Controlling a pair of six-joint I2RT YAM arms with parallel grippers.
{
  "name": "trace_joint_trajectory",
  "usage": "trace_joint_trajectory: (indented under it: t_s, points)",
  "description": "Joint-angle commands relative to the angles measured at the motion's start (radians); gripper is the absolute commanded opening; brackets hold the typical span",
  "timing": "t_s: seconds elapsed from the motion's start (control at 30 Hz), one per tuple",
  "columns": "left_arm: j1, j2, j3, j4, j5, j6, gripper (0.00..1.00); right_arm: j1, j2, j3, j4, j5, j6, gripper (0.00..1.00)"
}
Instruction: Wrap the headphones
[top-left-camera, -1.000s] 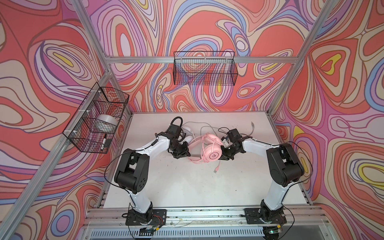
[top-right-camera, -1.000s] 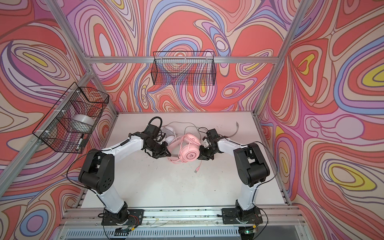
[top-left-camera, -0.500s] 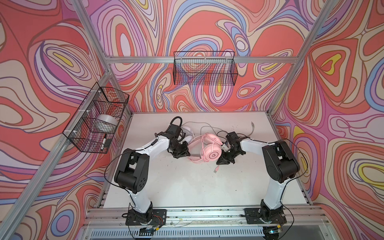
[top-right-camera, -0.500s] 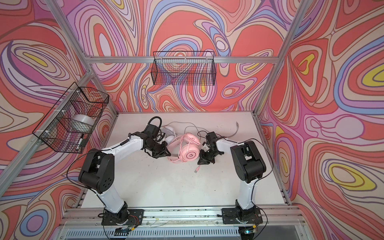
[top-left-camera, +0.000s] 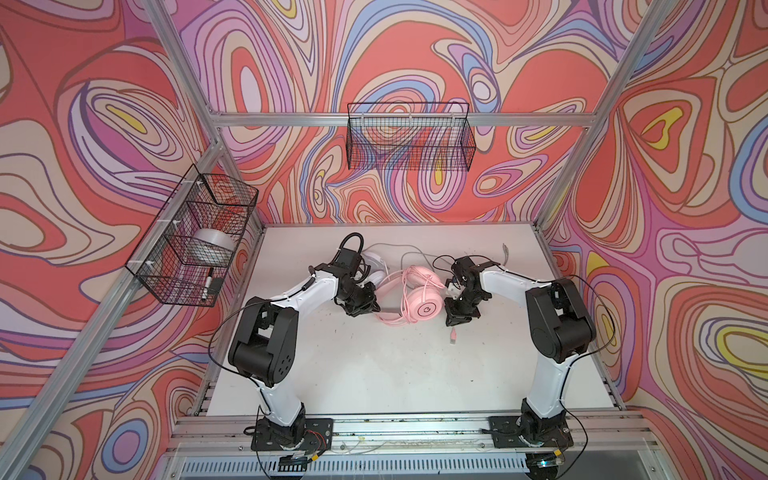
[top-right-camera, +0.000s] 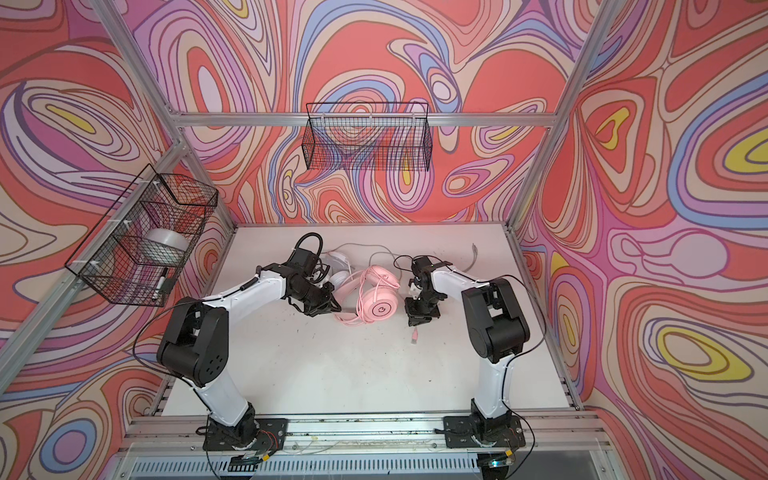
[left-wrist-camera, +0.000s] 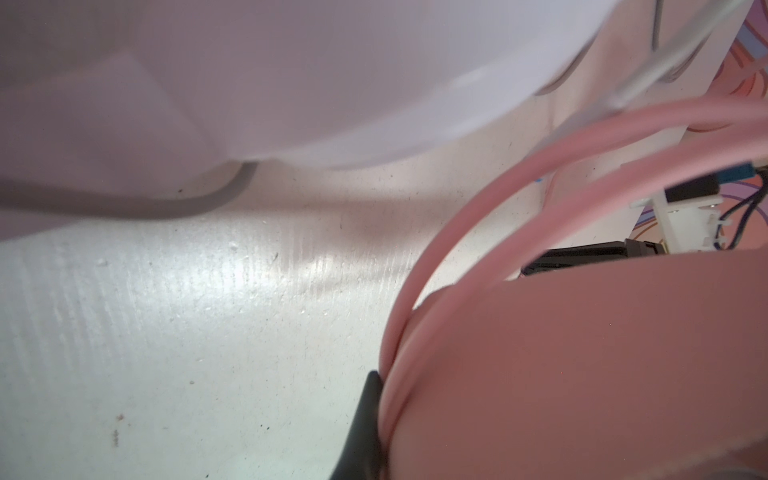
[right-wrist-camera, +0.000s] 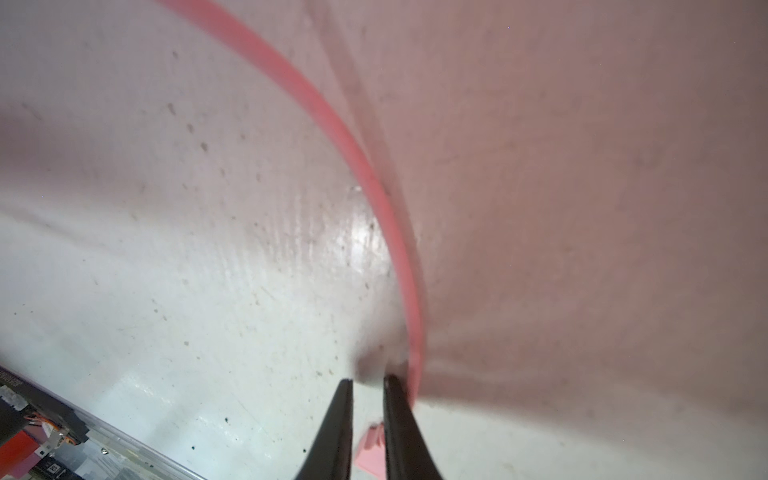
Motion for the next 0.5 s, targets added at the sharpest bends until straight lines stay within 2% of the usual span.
trace_joint_trajectory:
  t_s: [0.0,0.27,0.47]
  points:
    - [0.006,0.011,0.009,0.036,0.054,-0.012,0.00,-0.007,-0.026,-0.003,-0.013,0.051,-0.015,0.24]
    - [0.007,0.025,0.016,0.043,0.063,-0.016,0.00,-0.007,-0.147,-0.102,0.081,0.045,0.108,0.37]
    - [0.006,0.025,0.010,0.049,0.065,-0.019,0.00,-0.006,-0.263,-0.206,0.130,0.078,0.221,0.41]
